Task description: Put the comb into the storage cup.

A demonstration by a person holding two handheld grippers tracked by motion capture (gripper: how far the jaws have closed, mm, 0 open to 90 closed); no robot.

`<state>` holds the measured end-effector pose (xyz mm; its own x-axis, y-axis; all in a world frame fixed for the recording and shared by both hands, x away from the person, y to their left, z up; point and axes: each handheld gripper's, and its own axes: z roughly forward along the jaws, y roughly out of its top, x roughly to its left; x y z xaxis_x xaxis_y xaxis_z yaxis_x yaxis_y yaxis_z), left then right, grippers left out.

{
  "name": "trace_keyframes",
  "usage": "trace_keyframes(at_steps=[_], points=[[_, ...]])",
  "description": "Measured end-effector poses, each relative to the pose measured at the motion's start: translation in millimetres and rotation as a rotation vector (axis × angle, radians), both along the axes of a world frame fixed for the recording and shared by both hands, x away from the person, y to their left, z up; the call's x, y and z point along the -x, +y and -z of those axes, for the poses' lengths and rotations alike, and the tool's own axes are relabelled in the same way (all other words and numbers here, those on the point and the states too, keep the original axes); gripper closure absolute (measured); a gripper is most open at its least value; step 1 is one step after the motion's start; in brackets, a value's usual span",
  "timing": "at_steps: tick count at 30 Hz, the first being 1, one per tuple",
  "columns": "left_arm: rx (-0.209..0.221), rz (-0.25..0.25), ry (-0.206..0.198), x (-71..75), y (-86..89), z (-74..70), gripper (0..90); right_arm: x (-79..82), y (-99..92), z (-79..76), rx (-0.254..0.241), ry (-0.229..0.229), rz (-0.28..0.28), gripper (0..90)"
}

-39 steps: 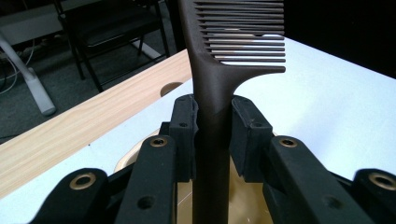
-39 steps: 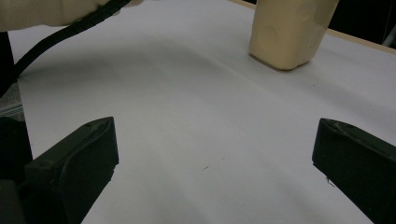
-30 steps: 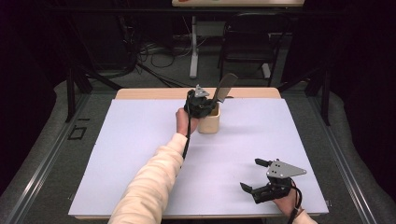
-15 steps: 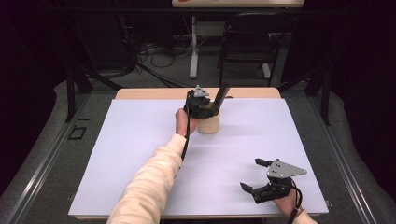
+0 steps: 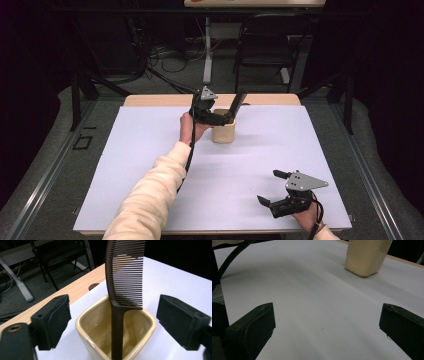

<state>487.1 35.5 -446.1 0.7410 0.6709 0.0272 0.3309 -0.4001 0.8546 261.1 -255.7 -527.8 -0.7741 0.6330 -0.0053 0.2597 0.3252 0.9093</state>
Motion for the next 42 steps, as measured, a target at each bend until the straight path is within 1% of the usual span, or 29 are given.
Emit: trace_keyframes(at_steps=[4, 5, 8, 13, 17, 20, 23, 26, 32, 33, 38, 39, 42], points=[[-0.009, 0.006, 0.002, 4.2, 4.3, -5.5, 7.2, 1.3, -0.1, 0.1, -0.002, 0.007, 0.006, 0.0], [-0.017, 0.005, 0.001, 5.3, 5.3, -7.0, 6.5, 0.9, -0.4, 0.0, 0.0, 0.001, 0.004, 0.0], [-0.024, 0.014, 0.014, 8.0, 8.9, -10.5, 3.5, 0.6, 0.0, 0.2, -0.002, 0.005, 0.001, 0.0], [-0.045, 0.02, 0.016, 13.6, 17.2, -15.0, 0.2, 0.6, 0.0, 0.0, -0.002, 0.007, -0.001, 0.0], [-0.05, 0.016, 0.02, 17.5, 25.2, -16.7, 0.0, 0.5, 0.0, 0.1, -0.002, 0.007, -0.001, 0.0], [-0.072, 0.02, 0.026, 21.1, 31.9, -17.6, 0.0, 0.4, 0.1, -0.2, 0.0, 0.003, -0.002, 0.0], [-0.077, 0.021, 0.027, 25.2, 40.0, -19.0, 0.0, 0.1, 0.1, 0.1, -0.003, 0.005, 0.004, 0.0], [-0.077, 0.014, 0.03, 29.5, 48.4, -19.9, 0.0, 0.0, -0.1, 0.2, -0.001, 0.004, 0.002, 0.0], [-0.092, -0.006, 0.031, 39.3, 62.7, -19.6, 0.0, 0.0, 0.1, 0.2, -0.002, 0.003, 0.002, 0.0], [-0.099, -0.003, 0.035, 40.6, 65.5, -19.9, 0.0, -0.1, 0.0, 0.1, 0.0, 0.0, 0.001, 0.0], [-0.099, -0.012, 0.039, 47.9, 77.1, -20.5, 0.0, 0.2, 0.4, 0.2, -0.003, 0.008, 0.001, 0.0], [-0.102, -0.011, 0.038, 49.1, 79.0, -20.6, 0.0, -0.1, 0.1, 0.1, -0.001, 0.002, 0.001, 0.0], [-0.101, -0.021, 0.041, 54.1, 85.9, -20.2, 0.0, -0.1, 0.1, 0.2, -0.004, 0.005, 0.005, 0.0]])
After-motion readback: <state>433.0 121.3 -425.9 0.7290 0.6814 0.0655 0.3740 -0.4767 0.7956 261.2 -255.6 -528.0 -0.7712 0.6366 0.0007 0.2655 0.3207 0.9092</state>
